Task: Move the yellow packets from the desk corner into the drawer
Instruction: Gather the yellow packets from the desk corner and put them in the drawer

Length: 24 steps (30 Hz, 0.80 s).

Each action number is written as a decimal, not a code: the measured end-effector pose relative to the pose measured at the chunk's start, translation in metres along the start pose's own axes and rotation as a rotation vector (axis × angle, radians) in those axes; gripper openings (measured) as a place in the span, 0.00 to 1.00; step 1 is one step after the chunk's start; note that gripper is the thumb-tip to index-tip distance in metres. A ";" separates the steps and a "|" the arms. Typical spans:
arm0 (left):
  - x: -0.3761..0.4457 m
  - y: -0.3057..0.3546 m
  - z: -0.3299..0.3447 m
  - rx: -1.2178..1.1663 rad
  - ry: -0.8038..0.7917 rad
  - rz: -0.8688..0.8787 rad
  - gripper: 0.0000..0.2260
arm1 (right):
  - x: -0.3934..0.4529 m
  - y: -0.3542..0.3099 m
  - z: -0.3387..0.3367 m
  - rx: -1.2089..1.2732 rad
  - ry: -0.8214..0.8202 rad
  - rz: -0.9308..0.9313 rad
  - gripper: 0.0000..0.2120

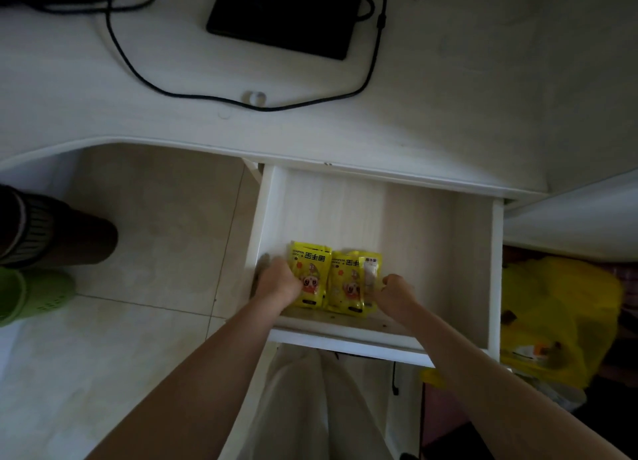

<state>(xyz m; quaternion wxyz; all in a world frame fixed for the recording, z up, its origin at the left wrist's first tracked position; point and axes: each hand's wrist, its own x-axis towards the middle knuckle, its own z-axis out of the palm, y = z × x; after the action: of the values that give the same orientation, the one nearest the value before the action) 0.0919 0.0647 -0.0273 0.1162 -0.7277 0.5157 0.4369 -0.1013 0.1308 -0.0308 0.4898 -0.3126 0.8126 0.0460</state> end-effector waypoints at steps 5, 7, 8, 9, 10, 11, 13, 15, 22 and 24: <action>-0.030 0.007 -0.022 0.036 0.010 0.110 0.20 | -0.034 -0.016 -0.027 -0.108 0.042 -0.153 0.18; -0.044 0.008 -0.034 -0.003 0.019 0.165 0.19 | -0.051 -0.028 -0.035 -0.143 0.071 -0.247 0.17; -0.052 0.008 -0.041 -0.012 0.043 0.193 0.18 | -0.060 -0.035 -0.038 -0.164 0.083 -0.299 0.17; -0.059 0.006 -0.048 -0.019 0.074 0.221 0.17 | -0.068 -0.042 -0.039 -0.191 0.096 -0.354 0.17; -0.066 0.003 -0.056 -0.026 0.106 0.250 0.16 | -0.077 -0.051 -0.041 -0.216 0.108 -0.404 0.18; -0.074 0.000 -0.063 -0.033 0.130 0.271 0.14 | -0.087 -0.060 -0.041 -0.240 0.117 -0.453 0.18; -0.090 -0.008 -0.077 -0.052 0.181 0.303 0.13 | -0.105 -0.076 -0.037 -0.295 0.134 -0.555 0.19; -0.104 -0.020 -0.092 -0.072 0.247 0.324 0.12 | -0.123 -0.094 -0.031 -0.370 0.147 -0.650 0.18; -0.141 -0.085 -0.131 -0.129 0.496 0.316 0.11 | -0.176 -0.158 0.012 -0.688 0.125 -0.971 0.17; -0.148 -0.108 -0.140 -0.121 0.556 0.280 0.11 | -0.189 -0.176 0.030 -0.717 0.126 -1.025 0.16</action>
<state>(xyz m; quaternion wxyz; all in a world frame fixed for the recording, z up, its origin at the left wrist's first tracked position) 0.2436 0.1216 0.1374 -0.1339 -0.7467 0.5962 0.2629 0.0802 0.0890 0.1508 0.2656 -0.8093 0.5208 0.0563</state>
